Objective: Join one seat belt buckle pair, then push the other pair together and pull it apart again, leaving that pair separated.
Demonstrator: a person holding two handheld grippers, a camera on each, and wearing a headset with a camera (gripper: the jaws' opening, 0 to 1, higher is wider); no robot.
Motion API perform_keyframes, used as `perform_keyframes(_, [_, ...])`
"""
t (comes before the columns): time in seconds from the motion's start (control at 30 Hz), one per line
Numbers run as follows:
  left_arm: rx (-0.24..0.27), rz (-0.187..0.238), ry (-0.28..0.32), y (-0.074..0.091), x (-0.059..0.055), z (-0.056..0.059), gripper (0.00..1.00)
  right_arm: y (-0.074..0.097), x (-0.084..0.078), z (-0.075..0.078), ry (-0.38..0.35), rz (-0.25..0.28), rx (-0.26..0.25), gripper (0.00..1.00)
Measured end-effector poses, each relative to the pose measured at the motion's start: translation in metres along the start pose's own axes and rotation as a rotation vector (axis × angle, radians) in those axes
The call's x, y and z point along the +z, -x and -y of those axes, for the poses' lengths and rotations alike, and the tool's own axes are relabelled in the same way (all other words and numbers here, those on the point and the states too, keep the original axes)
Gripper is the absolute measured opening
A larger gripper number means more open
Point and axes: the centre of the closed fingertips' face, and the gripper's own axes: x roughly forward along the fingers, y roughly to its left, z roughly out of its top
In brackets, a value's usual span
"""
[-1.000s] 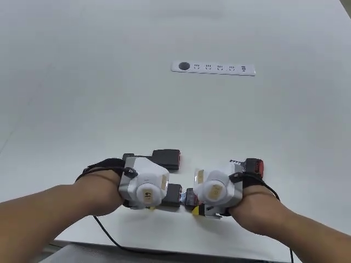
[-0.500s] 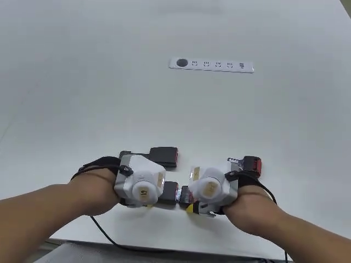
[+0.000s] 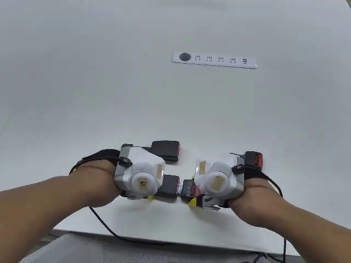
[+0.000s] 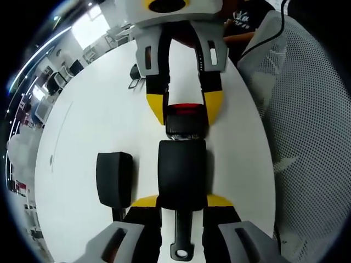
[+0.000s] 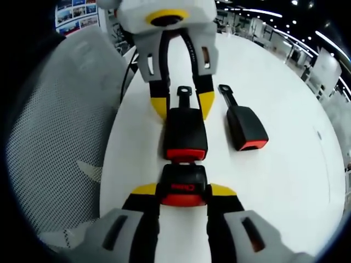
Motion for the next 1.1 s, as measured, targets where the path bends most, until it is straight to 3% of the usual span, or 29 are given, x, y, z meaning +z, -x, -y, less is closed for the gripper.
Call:
perform_keyframes(0.33, [-0.013, -0.002, 0.021, -0.001, 0.0, -0.001, 0.28, 0.0, 0.002, 0.0, -0.015, 0.004, 0.003, 0.33])
perform_keyframes(0.53, [-0.02, -0.018, -0.028, 0.0, 0.0, 0.001, 0.3, -0.001, 0.003, 0.0, 0.001, -0.002, -0.009, 0.34])
perform_keyframes(0.6, [-0.013, -0.012, -0.017, 0.0, 0.0, 0.0, 0.31, -0.001, 0.003, -0.001, 0.001, 0.001, -0.017, 0.35])
perform_keyframes(0.67, [-0.012, -0.006, 0.03, 0.001, -0.001, 0.0, 0.31, -0.001, 0.004, -0.001, -0.001, 0.009, -0.016, 0.35])
perform_keyframes(0.7, [-0.018, -0.004, 0.086, 0.0, -0.001, 0.001, 0.31, -0.001, 0.005, 0.0, -0.001, 0.012, -0.017, 0.35])
perform_keyframes(0.9, [-0.02, 0.004, 0.032, 0.005, 0.002, 0.001, 0.33, 0.001, 0.008, -0.001, -0.018, 0.006, -0.019, 0.36])
perform_keyframes(1.07, [0.004, 0.014, 0.06, 0.019, 0.008, -0.004, 0.37, 0.012, 0.017, -0.004, -0.03, 0.034, -0.031, 0.34])
perform_keyframes(1.1, [-0.002, 0.04, 0.081, 0.023, 0.013, -0.004, 0.37, 0.015, 0.021, -0.004, -0.025, 0.046, -0.037, 0.34])
